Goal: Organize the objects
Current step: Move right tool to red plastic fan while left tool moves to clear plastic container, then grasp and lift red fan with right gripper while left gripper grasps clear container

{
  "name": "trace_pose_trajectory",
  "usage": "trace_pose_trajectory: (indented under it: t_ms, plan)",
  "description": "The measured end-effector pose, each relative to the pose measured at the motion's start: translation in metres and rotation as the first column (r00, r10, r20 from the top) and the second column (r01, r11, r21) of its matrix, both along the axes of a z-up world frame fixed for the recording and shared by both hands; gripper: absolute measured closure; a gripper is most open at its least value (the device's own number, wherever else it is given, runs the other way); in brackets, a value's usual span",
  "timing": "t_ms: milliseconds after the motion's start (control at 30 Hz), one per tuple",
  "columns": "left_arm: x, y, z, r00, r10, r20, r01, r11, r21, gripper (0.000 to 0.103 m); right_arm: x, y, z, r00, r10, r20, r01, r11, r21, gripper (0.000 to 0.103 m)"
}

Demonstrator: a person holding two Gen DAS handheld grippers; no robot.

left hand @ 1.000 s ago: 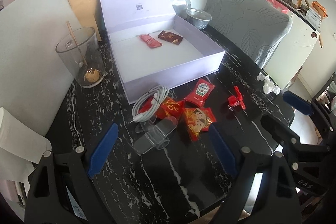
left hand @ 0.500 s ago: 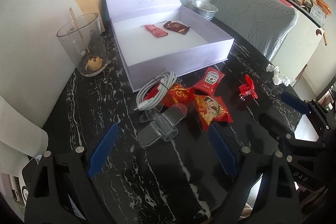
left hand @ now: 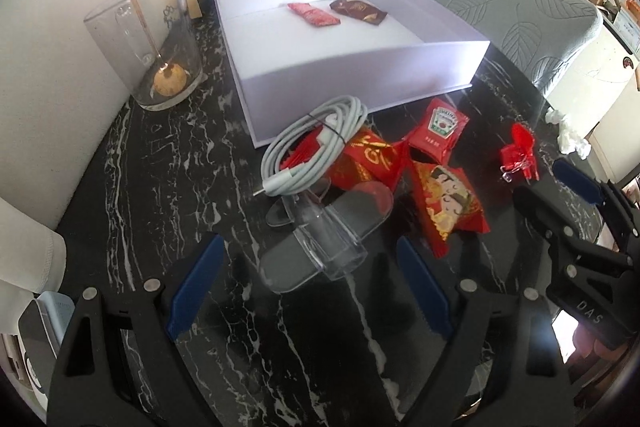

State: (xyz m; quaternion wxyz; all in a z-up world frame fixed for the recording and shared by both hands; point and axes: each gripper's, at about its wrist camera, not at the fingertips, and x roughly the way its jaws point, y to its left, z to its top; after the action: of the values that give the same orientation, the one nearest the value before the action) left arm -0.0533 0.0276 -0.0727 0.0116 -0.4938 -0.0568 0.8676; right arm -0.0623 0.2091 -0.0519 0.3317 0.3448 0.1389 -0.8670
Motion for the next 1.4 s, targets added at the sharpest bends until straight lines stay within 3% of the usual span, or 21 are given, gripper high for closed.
trace_pose_trajectory:
  t_ms: [400, 600, 700, 767, 833, 1067, 1400]
  plan:
    - [-0.015, -0.004, -0.010, 1.000, 0.009, 0.022, -0.009, 1.000, 0.027, 0.018, -0.029, -0.010, -0.014, 0.999, -0.010, 0.037, 0.010, 1.000, 0.008, 0.029]
    - [-0.013, -0.001, -0.007, 1.000, -0.006, 0.006, 0.005, 1.000, 0.017, 0.037, -0.037, -0.014, -0.017, 0.999, -0.008, 0.053, 0.008, 1.000, 0.012, 0.031]
    - [-0.011, 0.004, -0.005, 1.000, -0.030, -0.004, 0.030, 0.999, 0.022, 0.050, -0.038, -0.015, -0.018, 0.998, -0.019, 0.054, 0.018, 1.000, 0.017, 0.047]
    - [-0.011, 0.007, -0.005, 0.999, -0.036, -0.011, 0.036, 0.999, 0.019, 0.050, -0.039, -0.015, -0.017, 0.999, -0.026, 0.046, 0.025, 0.999, 0.028, 0.063]
    - [-0.012, 0.009, -0.005, 0.999, -0.034, -0.014, 0.034, 0.999, 0.024, 0.051, -0.040, -0.014, -0.017, 0.998, -0.029, 0.052, 0.027, 0.999, 0.031, 0.066]
    - [-0.003, -0.001, -0.004, 1.000, -0.011, 0.009, 0.010, 0.996, 0.087, 0.051, -0.034, -0.003, -0.015, 0.997, -0.026, 0.079, 0.025, 1.000, 0.013, 0.067]
    - [0.020, -0.005, 0.001, 1.000, -0.010, -0.013, 0.011, 0.996, 0.087, 0.051, -0.009, 0.007, -0.012, 0.996, -0.012, 0.090, 0.012, 1.000, 0.006, 0.069]
